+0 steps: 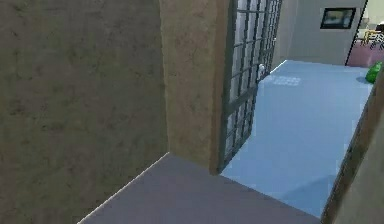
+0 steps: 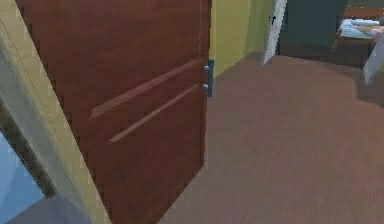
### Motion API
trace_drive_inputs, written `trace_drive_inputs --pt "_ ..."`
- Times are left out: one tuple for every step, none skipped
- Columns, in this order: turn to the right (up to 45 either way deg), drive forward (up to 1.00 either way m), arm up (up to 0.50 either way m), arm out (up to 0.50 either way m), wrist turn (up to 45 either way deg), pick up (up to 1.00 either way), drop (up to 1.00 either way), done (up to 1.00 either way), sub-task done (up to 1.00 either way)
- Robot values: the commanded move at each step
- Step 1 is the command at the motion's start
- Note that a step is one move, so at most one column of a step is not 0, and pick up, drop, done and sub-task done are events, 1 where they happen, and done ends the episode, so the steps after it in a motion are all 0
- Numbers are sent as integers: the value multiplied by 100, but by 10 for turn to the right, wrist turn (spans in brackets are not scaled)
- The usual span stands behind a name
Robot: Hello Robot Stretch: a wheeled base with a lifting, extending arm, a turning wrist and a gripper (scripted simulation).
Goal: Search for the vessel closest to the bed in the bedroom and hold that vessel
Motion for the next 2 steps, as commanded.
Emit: trace_drive_inputs --pt "30 0 0 0 0 0 0 0 0" --pt "0 20 0 0 0 0 0 0 0"
